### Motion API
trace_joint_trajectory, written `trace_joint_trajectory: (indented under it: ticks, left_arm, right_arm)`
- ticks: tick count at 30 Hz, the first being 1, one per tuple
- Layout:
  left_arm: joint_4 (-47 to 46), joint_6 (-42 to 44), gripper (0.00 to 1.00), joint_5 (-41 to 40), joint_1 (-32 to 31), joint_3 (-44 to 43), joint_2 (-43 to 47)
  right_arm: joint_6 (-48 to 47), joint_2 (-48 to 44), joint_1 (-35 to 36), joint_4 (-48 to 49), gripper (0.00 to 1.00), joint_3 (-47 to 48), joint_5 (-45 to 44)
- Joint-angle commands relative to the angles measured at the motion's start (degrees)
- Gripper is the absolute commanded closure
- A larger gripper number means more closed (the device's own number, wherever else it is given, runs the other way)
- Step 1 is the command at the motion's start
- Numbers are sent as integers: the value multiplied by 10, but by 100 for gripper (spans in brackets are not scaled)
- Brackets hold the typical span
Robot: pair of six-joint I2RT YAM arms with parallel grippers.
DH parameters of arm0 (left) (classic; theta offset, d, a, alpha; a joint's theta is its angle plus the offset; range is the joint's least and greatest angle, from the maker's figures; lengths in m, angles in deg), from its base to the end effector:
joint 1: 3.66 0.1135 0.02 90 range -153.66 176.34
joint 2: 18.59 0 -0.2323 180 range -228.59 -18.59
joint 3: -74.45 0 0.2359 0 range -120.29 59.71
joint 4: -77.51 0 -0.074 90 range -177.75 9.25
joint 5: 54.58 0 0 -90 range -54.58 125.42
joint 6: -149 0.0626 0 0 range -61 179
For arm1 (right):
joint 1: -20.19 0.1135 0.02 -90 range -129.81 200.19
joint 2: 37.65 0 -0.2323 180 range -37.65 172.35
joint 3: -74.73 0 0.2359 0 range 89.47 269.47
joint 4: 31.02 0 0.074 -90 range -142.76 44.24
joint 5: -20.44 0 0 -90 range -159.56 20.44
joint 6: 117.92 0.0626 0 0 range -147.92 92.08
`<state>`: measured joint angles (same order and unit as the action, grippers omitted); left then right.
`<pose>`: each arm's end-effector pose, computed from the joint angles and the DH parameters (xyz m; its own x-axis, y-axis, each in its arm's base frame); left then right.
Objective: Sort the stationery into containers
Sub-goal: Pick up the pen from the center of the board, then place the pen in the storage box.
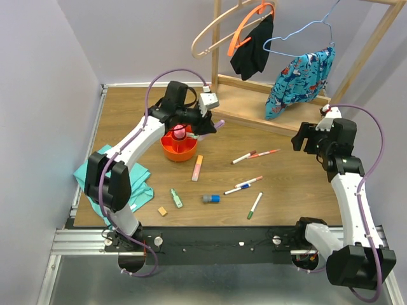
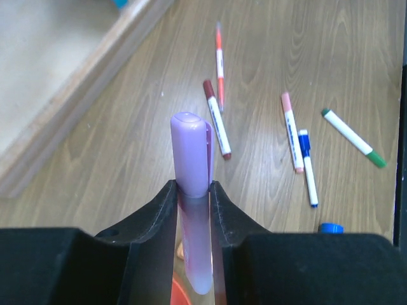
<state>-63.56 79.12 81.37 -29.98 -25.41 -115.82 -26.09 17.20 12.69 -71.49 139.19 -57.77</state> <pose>0.3203 -0.2086 0.2852 -0.2136 0.3725 -0.9031 0.9595 0.2537 -0.1223 0.2346 -0.0180 0.2734 -0.5098 0.0986 -0.8546 -0.0299 0.9908 0.1322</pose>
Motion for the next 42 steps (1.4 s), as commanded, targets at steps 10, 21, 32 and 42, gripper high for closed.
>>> trace_joint_trajectory:
  ticks: [10, 21, 32, 42]
  left_arm:
    - [-151, 15, 82, 106, 87, 71, -36]
    - [-165, 23, 79, 139, 123, 58, -88]
    - [-142, 31, 76, 163, 141, 40, -107]
    - [-75, 83, 70, 165, 144, 40, -88]
  right_arm:
    - [-31, 25, -3, -38, 18, 62, -5]
    - [-45, 57, -8, -37, 19, 79, -10]
    - [-48, 76, -8, -30, 19, 81, -7]
    - [-48, 68, -8, -28, 19, 76, -5]
